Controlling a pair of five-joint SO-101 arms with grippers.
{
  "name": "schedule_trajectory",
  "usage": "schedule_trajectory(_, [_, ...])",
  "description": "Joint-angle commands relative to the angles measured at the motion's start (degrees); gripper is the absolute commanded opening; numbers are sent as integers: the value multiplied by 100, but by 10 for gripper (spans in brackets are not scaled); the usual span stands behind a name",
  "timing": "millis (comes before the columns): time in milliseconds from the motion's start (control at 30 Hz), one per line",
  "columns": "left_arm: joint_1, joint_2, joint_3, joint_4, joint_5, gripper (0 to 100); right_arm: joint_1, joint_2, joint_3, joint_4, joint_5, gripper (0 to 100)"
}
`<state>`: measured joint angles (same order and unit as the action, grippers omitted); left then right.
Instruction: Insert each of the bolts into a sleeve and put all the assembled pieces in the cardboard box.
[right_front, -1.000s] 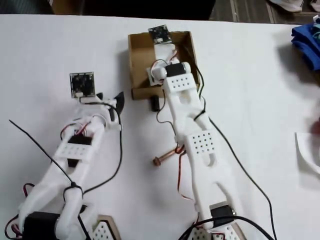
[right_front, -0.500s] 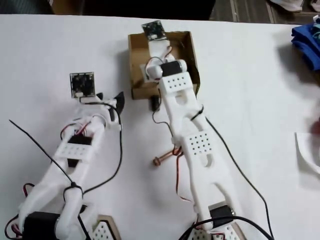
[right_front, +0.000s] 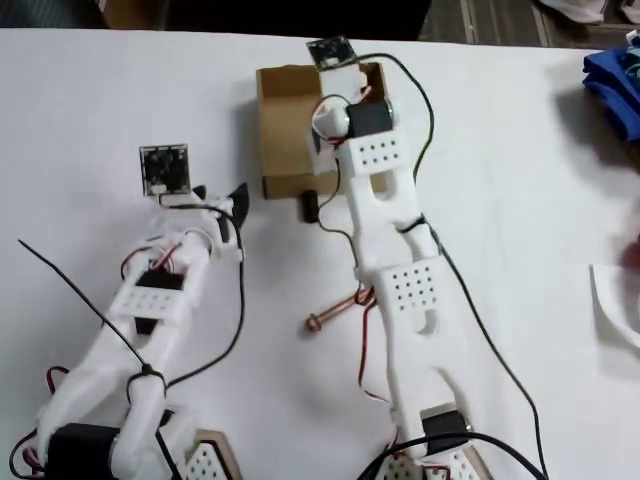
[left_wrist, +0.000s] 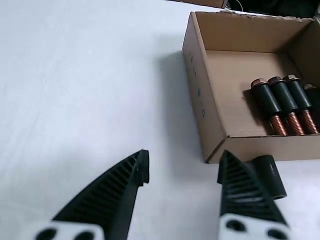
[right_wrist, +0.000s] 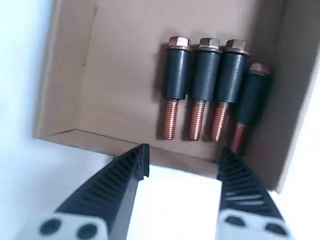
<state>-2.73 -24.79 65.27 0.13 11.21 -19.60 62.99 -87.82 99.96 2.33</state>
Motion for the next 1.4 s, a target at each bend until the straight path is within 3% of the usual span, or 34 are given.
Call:
schedule_trajectory(0, [-18,-211,-22,-79,53,241,-119,-1200,554,154,-668,205])
schedule_trajectory(200, [-18,-211,-22,-79,53,241,-593,-3152,3543,145,-1319,207])
schedule_trajectory(367, [-18,-211,-22,-79,53,241,-734,-3635,5398,-180,-1820,207])
schedule_trajectory(700, [-18,-211,-13,-79,53,241,-699,-2633,5574,-1754,-1829,205])
schedule_trajectory(967, [-18,-211,-13,-79,53,241,-796,-2062,5503,-2237,-1820,205])
schedule_trajectory(1367, [-18,-211,-13,-79,53,241,-787,-1059,4167,-2378,-1820,204])
